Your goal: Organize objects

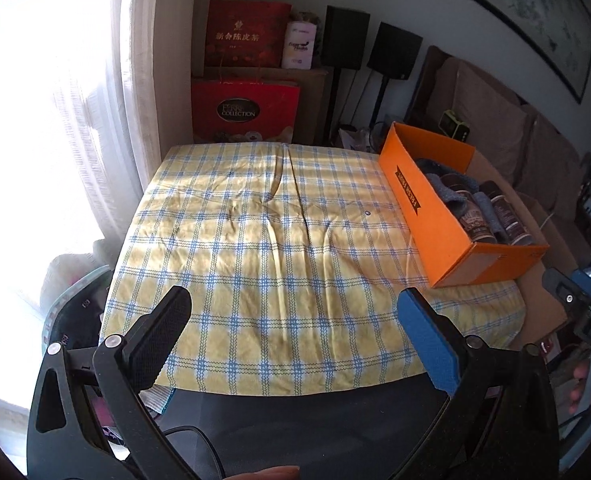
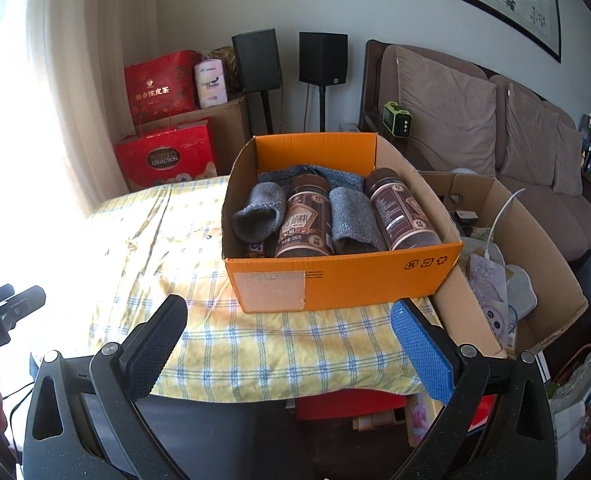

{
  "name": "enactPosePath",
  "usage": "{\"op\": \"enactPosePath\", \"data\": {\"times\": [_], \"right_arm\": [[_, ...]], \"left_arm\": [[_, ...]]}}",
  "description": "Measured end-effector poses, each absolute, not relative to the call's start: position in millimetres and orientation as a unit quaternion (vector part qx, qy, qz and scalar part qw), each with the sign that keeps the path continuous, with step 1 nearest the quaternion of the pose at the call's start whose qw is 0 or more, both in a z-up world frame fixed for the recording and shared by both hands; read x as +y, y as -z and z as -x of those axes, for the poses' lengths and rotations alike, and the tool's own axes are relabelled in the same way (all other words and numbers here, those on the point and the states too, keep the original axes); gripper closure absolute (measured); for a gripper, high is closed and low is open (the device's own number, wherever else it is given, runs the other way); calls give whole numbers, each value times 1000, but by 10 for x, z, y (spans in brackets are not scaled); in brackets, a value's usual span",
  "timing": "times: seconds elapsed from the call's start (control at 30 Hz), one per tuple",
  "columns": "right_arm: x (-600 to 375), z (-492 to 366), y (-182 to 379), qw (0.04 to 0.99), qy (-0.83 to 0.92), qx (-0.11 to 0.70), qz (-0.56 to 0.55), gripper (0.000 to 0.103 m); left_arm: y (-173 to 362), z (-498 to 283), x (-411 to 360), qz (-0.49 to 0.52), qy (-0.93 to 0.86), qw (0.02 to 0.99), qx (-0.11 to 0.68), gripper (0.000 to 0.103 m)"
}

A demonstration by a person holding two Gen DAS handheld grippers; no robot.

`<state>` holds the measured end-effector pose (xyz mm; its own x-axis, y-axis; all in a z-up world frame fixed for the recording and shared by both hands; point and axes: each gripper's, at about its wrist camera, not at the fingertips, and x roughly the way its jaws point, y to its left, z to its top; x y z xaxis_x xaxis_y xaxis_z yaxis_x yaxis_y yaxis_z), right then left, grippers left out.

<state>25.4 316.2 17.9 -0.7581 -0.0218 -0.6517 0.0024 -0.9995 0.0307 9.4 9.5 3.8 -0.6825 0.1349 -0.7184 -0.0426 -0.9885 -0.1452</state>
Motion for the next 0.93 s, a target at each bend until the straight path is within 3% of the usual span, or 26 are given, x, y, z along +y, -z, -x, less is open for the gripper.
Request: {"op": "enactPosePath", "data": {"times": [0.93], "right_arm": [[3136,-360,-151,7,935,-20,-354,0]], "left_arm": [[-60,-202,105,395,-917,37,-49,0]]}}
